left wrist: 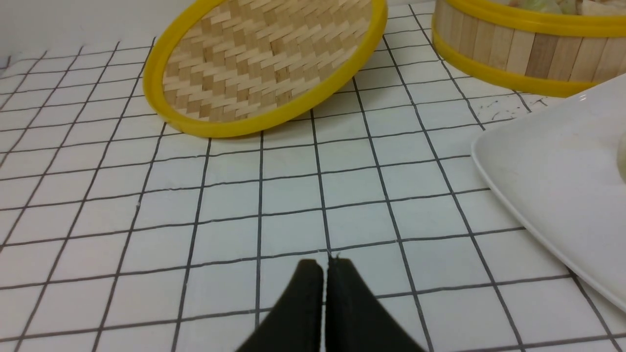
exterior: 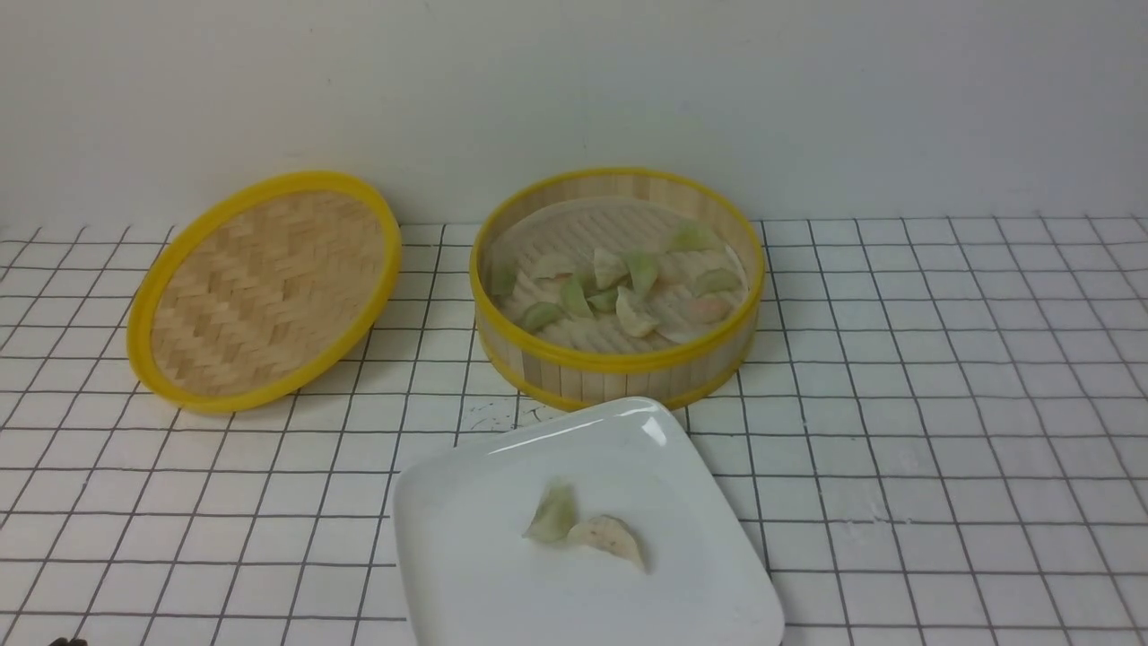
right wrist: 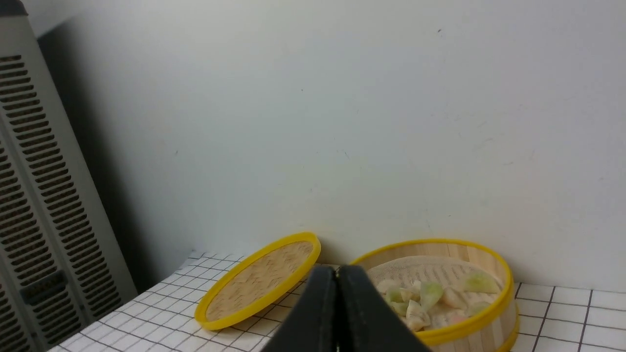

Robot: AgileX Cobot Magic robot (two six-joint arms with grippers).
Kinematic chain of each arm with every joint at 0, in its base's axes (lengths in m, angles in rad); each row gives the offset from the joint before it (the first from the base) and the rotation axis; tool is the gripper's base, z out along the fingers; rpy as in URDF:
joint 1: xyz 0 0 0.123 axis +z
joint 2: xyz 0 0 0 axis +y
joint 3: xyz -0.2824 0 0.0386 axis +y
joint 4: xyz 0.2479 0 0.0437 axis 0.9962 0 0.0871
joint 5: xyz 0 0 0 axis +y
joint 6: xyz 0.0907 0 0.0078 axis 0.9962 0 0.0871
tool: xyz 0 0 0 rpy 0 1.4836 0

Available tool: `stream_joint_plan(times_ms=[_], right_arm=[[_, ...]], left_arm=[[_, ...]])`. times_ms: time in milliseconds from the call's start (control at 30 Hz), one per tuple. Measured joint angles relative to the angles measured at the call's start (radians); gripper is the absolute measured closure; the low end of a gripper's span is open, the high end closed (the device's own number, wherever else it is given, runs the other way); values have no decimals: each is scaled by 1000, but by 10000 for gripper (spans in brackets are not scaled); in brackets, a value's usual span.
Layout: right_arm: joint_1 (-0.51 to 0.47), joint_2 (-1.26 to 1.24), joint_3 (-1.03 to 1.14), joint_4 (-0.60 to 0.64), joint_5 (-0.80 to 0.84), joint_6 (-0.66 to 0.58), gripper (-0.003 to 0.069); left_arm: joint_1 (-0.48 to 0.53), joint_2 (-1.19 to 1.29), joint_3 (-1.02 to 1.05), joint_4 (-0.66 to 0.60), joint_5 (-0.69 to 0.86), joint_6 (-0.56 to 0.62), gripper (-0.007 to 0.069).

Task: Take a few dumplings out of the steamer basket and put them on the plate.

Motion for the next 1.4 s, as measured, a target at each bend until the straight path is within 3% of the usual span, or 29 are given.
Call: stream_joint_plan(times_ms=[200,367,500,667,800,1000,1400], right_arm=[[0,0,20,125,-9,-245,673],[-21,0,34,151,-18,-292,673],[-180,0,94,137,-23,-296,673],[-455,0,270,100,-23,-298,673],[-572,0,416,99,-29,-298,673],[-605,1,462,99,-132,-298,673],[-605,1,465,99,-146,-298,673]], left_arm=[[0,0,0,0,0,0,631],[0,0,0,0,0,0,631],[0,0,0,0,0,4,631],[0,0,0,0,0,4,631],[0,0,0,0,0,4,631],[1,0,0,0,1,4,631],[1,0,0,0,1,4,631]])
